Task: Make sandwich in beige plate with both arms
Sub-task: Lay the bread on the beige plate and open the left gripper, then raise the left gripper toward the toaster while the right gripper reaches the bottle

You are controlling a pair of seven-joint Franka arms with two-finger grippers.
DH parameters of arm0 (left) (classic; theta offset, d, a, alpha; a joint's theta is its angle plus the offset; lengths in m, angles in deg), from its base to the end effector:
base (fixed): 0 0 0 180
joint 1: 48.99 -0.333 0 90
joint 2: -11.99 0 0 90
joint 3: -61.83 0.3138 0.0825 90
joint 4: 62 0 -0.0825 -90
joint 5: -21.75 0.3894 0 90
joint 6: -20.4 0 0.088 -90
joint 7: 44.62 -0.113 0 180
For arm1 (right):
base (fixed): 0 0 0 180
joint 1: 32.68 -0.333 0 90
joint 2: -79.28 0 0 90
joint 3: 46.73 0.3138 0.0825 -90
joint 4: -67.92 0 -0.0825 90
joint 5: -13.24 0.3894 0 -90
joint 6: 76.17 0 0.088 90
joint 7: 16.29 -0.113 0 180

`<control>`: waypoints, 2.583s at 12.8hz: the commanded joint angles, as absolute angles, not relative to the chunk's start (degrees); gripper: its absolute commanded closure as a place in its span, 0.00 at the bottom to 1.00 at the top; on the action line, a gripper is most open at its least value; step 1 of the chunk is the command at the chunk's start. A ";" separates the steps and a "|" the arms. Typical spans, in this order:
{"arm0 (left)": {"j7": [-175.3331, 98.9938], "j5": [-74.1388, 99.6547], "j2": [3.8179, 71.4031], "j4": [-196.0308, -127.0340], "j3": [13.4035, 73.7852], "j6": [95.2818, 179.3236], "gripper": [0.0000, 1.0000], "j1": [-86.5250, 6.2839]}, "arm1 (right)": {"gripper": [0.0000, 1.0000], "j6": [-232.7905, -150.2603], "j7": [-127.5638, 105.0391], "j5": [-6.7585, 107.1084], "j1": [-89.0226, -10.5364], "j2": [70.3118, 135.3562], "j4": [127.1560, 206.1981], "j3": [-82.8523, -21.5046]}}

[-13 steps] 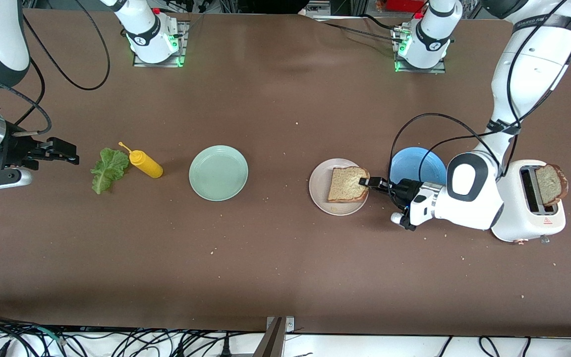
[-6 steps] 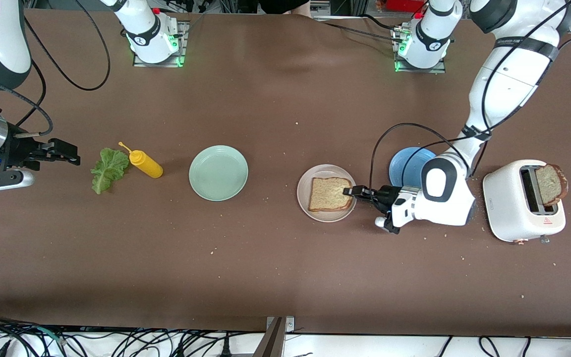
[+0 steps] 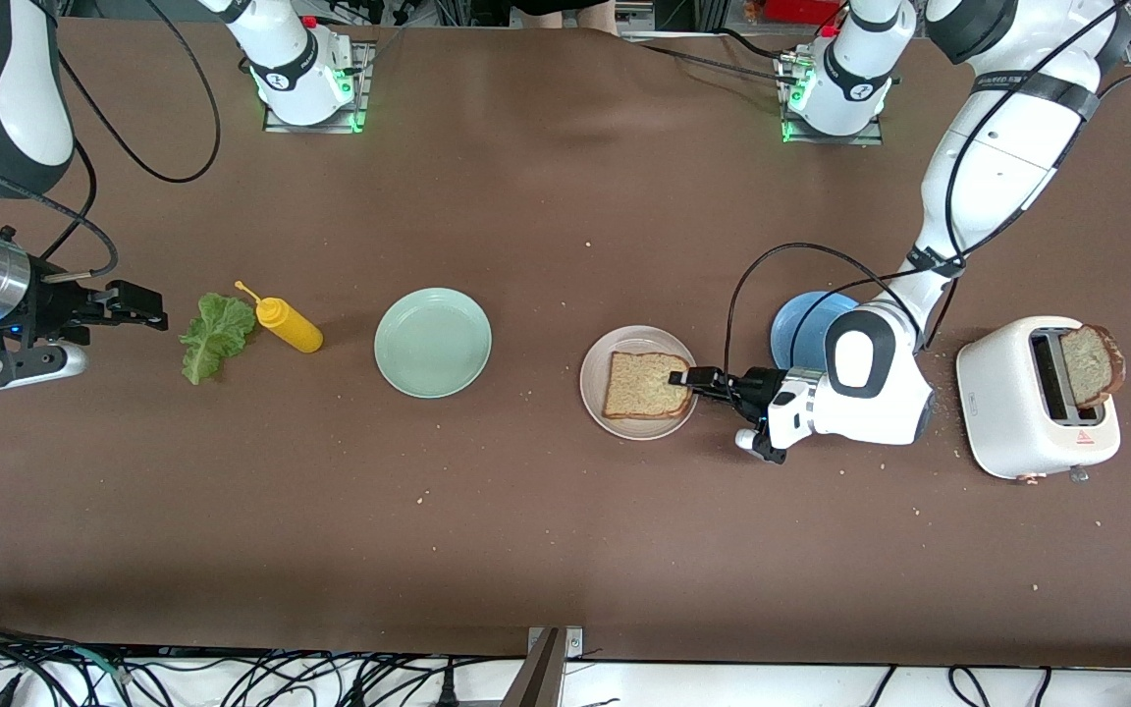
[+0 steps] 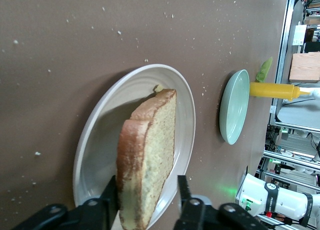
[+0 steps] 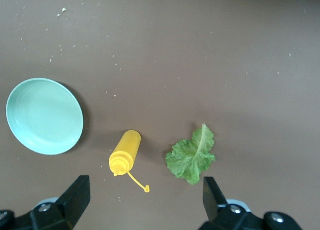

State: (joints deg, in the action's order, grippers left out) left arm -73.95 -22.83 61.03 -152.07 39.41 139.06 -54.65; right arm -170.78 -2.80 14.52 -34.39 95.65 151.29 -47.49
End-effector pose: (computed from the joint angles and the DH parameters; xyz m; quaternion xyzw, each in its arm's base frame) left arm 0.6471 -0.2042 0.1561 0.8807 -0.0891 -0.1019 0.4540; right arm 0.6427 0.0140 0.5059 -0.9912 -0.1243 0.0435 0.0140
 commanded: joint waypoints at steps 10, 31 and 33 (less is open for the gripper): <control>-56.84 8.37 43.82 -152.26 39.42 134.15 0.00 -53.83 | 0.00 -168.63 44.56 30.79 -27.68 98.78 153.26 -47.61; -46.73 29.66 30.18 -134.33 40.56 104.51 0.00 -57.87 | 0.00 -157.38 107.62 57.45 -12.21 127.35 154.40 -47.43; -46.90 29.49 29.75 -134.42 40.65 104.51 0.00 -58.31 | 0.00 -155.81 110.25 59.02 -12.03 129.54 154.40 -47.43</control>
